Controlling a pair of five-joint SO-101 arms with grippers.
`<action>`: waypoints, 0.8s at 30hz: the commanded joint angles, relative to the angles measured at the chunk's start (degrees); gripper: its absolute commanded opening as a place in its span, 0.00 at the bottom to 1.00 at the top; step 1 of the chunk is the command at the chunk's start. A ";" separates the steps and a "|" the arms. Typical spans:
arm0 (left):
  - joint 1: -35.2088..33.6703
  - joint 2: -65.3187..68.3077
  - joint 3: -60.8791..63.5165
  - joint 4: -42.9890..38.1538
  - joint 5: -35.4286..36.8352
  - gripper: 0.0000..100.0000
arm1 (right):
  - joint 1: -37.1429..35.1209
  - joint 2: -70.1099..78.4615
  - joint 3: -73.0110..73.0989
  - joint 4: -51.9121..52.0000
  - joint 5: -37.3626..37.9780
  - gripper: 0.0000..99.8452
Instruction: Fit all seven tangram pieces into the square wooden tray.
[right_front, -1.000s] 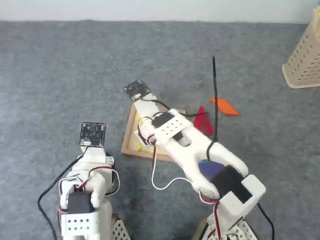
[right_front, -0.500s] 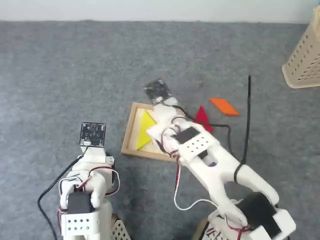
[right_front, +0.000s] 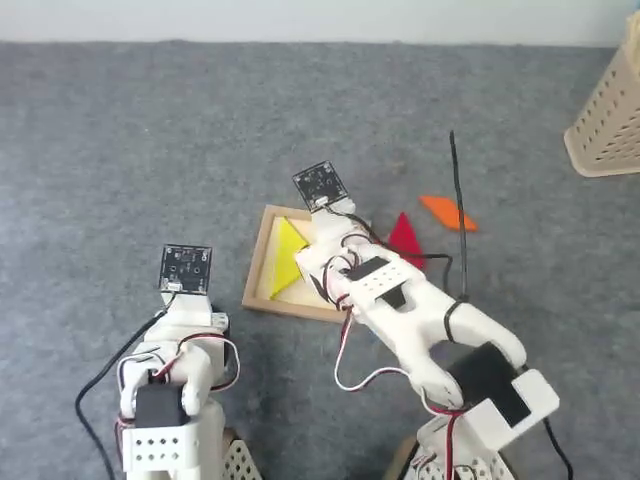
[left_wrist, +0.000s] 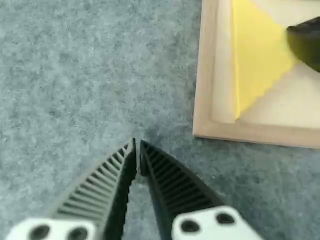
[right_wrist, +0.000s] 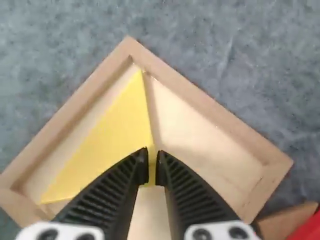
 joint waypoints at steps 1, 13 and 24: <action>0.18 -1.05 -0.57 0.44 -0.18 0.02 | -3.91 0.40 -2.11 -0.92 0.70 0.04; 0.18 -1.05 -0.57 0.44 -0.18 0.02 | -6.55 -2.95 -1.93 -0.48 0.70 0.04; 0.18 -1.05 -0.57 0.44 -0.18 0.02 | 2.42 -18.68 7.74 -0.40 0.70 0.04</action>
